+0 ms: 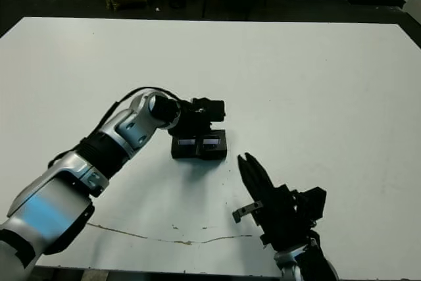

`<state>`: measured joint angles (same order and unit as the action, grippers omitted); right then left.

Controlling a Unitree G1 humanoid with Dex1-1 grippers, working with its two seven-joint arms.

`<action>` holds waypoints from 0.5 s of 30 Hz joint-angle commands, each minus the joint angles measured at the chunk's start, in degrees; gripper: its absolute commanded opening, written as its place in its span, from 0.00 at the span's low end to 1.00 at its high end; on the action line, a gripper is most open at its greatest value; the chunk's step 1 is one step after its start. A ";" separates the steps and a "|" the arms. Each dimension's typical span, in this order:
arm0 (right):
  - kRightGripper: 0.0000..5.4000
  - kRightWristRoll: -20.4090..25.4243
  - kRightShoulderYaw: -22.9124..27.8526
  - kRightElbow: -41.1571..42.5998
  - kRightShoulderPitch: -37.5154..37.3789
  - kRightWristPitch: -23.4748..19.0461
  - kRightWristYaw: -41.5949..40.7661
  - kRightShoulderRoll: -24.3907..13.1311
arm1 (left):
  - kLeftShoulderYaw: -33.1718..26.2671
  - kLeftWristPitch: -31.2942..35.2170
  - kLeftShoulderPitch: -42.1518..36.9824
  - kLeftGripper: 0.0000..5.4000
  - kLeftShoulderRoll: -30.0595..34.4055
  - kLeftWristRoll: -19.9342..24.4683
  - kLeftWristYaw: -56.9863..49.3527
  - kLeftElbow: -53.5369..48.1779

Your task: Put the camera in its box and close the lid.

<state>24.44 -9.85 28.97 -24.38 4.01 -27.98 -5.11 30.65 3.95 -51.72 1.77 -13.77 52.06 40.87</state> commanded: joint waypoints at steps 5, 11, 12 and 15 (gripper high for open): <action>0.00 4.38 -1.39 -0.73 -1.23 -1.01 -3.38 -1.67 | -4.03 -2.31 -1.26 1.00 -5.28 2.94 -2.22 6.07; 0.00 4.27 -1.98 -1.37 -0.71 -0.28 -4.48 -1.84 | -7.11 0.04 -1.12 1.00 -7.98 6.57 0.56 8.35; 0.00 4.17 -2.03 -1.42 -0.73 -0.29 -4.49 -1.79 | -7.32 -0.02 -0.98 1.00 -8.11 6.91 1.15 8.53; 0.00 3.58 -2.16 -1.36 -1.01 -0.39 -4.12 -1.67 | -7.90 0.18 -0.39 1.00 -8.45 7.79 2.52 8.92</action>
<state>28.46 -11.80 28.30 -24.33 3.84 -32.32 -5.66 23.12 3.29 -52.70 -6.84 -6.33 53.98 48.87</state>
